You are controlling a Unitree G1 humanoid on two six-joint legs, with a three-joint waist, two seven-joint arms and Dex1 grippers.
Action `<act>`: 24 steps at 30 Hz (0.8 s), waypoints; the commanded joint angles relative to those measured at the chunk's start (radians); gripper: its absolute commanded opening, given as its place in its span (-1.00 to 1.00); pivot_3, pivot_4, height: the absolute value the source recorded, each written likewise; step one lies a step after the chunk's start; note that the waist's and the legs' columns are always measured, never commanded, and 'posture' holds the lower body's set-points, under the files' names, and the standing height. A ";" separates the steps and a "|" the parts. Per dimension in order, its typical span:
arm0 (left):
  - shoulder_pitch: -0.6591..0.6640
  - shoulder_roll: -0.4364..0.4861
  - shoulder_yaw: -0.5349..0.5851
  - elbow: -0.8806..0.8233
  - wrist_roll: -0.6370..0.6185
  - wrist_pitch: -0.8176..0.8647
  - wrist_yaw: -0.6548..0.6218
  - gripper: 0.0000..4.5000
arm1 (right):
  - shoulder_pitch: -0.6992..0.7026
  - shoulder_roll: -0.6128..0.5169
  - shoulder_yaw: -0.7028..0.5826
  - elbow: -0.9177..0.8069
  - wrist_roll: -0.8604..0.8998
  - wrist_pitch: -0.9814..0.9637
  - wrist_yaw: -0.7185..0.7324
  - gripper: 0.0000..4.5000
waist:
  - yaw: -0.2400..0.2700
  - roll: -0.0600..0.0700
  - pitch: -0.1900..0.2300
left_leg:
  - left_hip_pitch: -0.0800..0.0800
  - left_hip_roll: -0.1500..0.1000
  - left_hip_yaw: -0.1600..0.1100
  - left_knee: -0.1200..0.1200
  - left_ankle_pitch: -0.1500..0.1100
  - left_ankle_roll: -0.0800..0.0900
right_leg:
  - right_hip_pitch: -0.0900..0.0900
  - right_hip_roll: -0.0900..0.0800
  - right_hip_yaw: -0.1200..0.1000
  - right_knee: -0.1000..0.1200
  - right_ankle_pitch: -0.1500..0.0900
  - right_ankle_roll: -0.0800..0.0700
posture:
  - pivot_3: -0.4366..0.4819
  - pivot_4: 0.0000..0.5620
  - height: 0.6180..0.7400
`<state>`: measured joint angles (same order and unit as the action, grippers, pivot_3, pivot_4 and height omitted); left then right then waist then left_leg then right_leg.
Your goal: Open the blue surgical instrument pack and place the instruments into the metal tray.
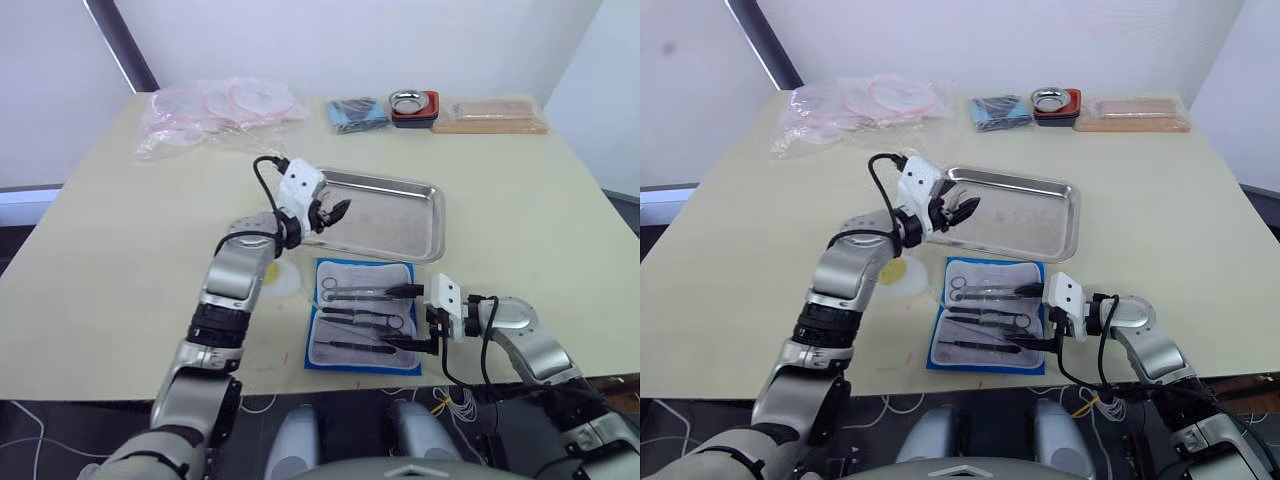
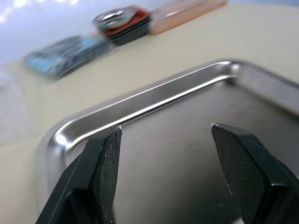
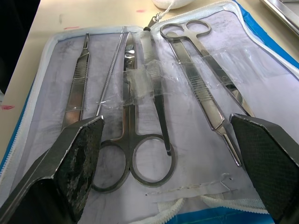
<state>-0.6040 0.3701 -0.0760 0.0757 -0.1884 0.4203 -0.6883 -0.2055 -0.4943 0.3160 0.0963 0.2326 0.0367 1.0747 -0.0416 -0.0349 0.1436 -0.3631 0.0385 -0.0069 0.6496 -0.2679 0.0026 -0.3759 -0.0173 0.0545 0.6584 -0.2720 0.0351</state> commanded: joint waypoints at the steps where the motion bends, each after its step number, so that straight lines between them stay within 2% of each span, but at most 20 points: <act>1: 0.006 0.044 0.064 -0.063 -0.152 -0.034 -0.189 0.44 | 0.064 -0.017 0.087 0.169 -0.126 0.074 -0.027 1.00 | -0.001 0.000 0.000 | 0.000 0.000 0.000 0.000 0.000 0.000 | 0.000 0.000 0.000 0.000 0.000 0.000 | -0.05 -0.47 1.00; 6: 0.028 0.214 0.054 -0.014 -0.169 -0.140 -0.439 0.44 | 0.068 -0.015 0.085 0.167 -0.126 0.074 -0.031 1.00 | 0.000 0.000 0.001 | 0.000 0.001 0.000 -0.001 0.000 0.000 | -0.001 0.001 0.000 0.000 0.000 0.000 | -0.05 -0.47 1.00; 11: 0.030 0.324 0.065 0.030 -0.238 -0.153 -0.667 0.44 | 0.077 -0.014 0.077 0.161 -0.116 0.068 -0.032 1.00 | -0.001 0.001 0.002 | 0.000 0.001 0.000 -0.001 0.000 0.000 | -0.002 0.000 0.000 -0.002 -0.001 -0.001 | -0.05 -0.47 1.00; 15: 0.035 0.413 0.051 0.075 -0.233 -0.242 -0.858 0.44 | 0.083 -0.021 0.071 0.155 -0.111 0.066 -0.027 1.00 | 0.000 0.000 0.004 | -0.001 0.002 -0.001 -0.002 0.000 0.000 | -0.002 0.000 0.000 -0.002 -0.002 -0.002 | -0.05 -0.47 1.00; 16: 0.033 0.440 0.042 0.097 -0.230 -0.288 -0.895 0.62 | 0.085 -0.024 0.070 0.155 -0.111 0.064 -0.026 1.00 | 0.000 0.001 0.004 | -0.001 0.002 -0.001 -0.002 0.000 0.000 | -0.002 -0.001 0.001 -0.002 -0.002 -0.002 | -0.05 -0.47 1.00; 17: 0.032 0.459 0.034 0.111 -0.231 -0.318 -0.915 0.68 | 0.088 -0.027 0.069 0.152 -0.111 0.064 -0.025 1.00 | 0.000 0.000 0.004 | -0.001 0.002 -0.001 -0.002 0.000 0.000 | -0.002 -0.001 0.001 -0.002 -0.002 -0.002 | -0.05 -0.47 1.00; 19: 0.032 0.520 -0.006 0.136 -0.253 -0.367 -0.926 0.99 | 0.092 -0.029 0.068 0.151 -0.111 0.062 -0.025 1.00 | 0.001 0.000 0.004 | -0.001 0.003 -0.001 -0.002 0.000 0.000 | -0.002 -0.002 0.002 -0.003 -0.002 -0.003 | -0.05 -0.47 1.00; 24: 0.028 0.644 -0.113 0.157 -0.326 -0.473 -0.926 0.99 | 0.097 -0.027 0.065 0.153 -0.109 0.057 -0.029 1.00 | 0.003 -0.002 0.004 | -0.001 0.004 -0.001 -0.007 0.000 0.000 | -0.002 -0.007 -0.001 -0.006 -0.003 -0.003 | -0.05 -0.47 1.00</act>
<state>-0.5633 0.9881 -0.1713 0.2374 -0.4721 0.0001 -1.5591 -0.1876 -0.4914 0.3133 0.0955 0.2347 0.0143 1.0713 -0.0389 -0.0372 0.1476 -0.3636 0.0427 -0.0072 0.6418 -0.2681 0.0030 -0.3782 -0.0269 0.0508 0.6514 -0.2746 0.0317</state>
